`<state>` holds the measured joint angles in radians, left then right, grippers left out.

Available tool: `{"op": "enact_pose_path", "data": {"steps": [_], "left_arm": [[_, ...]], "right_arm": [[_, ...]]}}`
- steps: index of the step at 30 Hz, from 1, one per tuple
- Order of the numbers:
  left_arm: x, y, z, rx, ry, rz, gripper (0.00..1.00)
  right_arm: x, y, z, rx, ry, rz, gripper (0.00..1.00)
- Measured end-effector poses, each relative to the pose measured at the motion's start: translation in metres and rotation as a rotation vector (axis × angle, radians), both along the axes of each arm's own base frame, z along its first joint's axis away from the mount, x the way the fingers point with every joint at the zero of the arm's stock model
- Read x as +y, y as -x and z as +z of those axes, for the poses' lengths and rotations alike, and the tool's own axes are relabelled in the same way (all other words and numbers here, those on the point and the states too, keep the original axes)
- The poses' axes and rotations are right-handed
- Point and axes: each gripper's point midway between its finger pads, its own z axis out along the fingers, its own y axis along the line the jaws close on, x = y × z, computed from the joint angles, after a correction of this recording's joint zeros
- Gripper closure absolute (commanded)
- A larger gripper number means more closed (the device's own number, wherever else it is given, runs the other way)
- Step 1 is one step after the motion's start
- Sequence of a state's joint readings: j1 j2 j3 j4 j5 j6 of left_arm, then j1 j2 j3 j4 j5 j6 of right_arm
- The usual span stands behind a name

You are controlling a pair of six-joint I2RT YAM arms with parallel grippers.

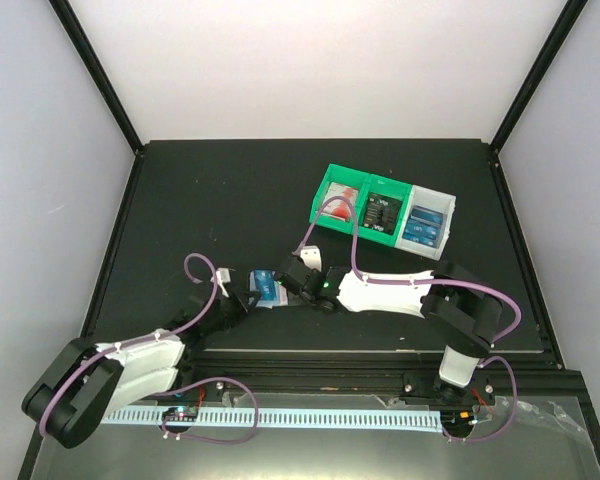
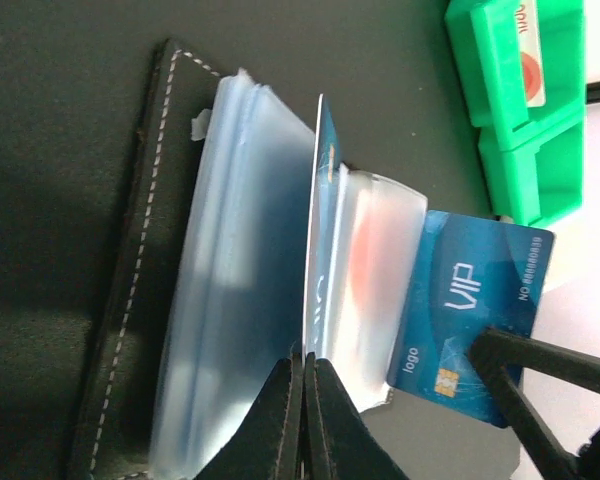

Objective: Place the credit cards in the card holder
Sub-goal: Insert the credit card into the card holder.

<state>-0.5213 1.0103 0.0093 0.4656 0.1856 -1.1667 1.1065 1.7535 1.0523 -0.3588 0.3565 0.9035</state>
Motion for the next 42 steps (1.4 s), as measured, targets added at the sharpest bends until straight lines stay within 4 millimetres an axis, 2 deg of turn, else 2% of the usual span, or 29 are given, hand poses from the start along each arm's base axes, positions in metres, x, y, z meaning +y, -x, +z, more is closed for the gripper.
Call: {"op": "enact_pose_path", "data": {"steps": [5, 22, 29, 36, 42], "left_arm": [[-0.002, 0.001, -0.009, 0.028, -0.005, -0.009, 0.98], [-0.025, -0.005, -0.014, 0.04, 0.078, -0.048, 0.98], [-0.028, -0.005, -0.005, 0.015, 0.108, -0.052, 0.99], [-0.032, -0.005, 0.027, -0.083, 0.138, -0.079, 0.99], [-0.029, -0.001, 0.019, -0.061, 0.1, -0.08, 0.98]], "right_arm": [[0.001, 0.0, 0.0, 0.0, -0.003, 0.001, 0.99], [-0.015, -0.001, 0.001, -0.016, 0.035, -0.036, 0.99], [-0.021, -0.002, 0.0, -0.028, 0.063, -0.048, 0.99], [-0.026, -0.003, 0.001, -0.037, 0.083, -0.056, 0.99], [-0.036, 0.001, -0.002, -0.032, 0.111, -0.06, 0.99]]}}
